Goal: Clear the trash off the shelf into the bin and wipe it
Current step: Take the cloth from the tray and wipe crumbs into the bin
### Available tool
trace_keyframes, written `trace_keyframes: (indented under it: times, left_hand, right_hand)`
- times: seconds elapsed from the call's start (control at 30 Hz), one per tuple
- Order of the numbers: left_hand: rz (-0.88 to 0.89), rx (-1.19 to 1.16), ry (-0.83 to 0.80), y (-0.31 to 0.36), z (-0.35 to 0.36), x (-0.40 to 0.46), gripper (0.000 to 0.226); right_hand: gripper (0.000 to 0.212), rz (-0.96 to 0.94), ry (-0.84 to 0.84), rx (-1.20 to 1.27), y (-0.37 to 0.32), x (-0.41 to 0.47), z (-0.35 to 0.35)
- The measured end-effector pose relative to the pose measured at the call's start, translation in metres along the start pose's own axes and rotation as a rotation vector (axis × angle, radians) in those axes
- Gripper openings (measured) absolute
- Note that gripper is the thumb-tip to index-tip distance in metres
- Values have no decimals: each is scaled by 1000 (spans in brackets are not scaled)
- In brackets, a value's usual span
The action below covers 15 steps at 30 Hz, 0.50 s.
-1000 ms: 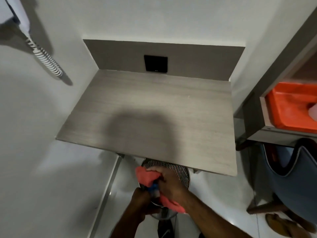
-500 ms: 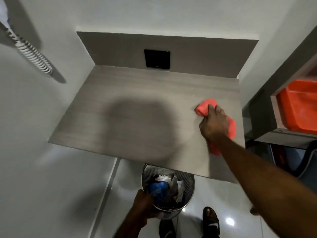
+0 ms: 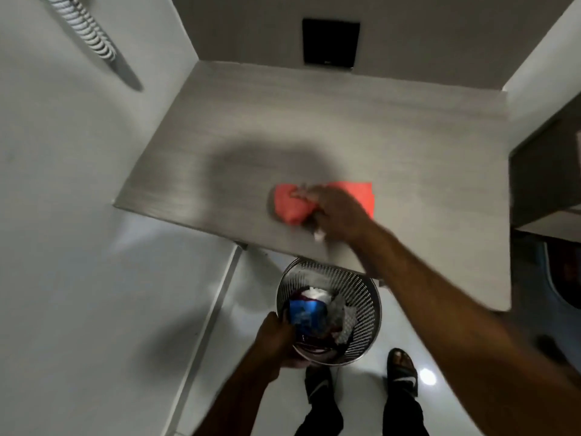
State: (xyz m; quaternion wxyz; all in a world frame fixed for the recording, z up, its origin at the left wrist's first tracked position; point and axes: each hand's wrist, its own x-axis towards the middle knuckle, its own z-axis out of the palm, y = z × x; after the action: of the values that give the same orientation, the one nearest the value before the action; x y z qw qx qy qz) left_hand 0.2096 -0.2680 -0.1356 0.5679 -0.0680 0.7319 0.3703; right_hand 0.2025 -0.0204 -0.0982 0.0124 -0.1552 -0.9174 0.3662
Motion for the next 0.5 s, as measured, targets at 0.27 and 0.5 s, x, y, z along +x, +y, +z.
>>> trace_keyframes:
  times: [0.27,0.5]
  left_hand:
    - [-13,-8,-41,-18,8,-8,27]
    - [-58,19,-32,-31,50,3,34]
  right_hand:
    - [44,175,258,611,8,-114,-42]
    - [52,295,451,149,90,-83,-78]
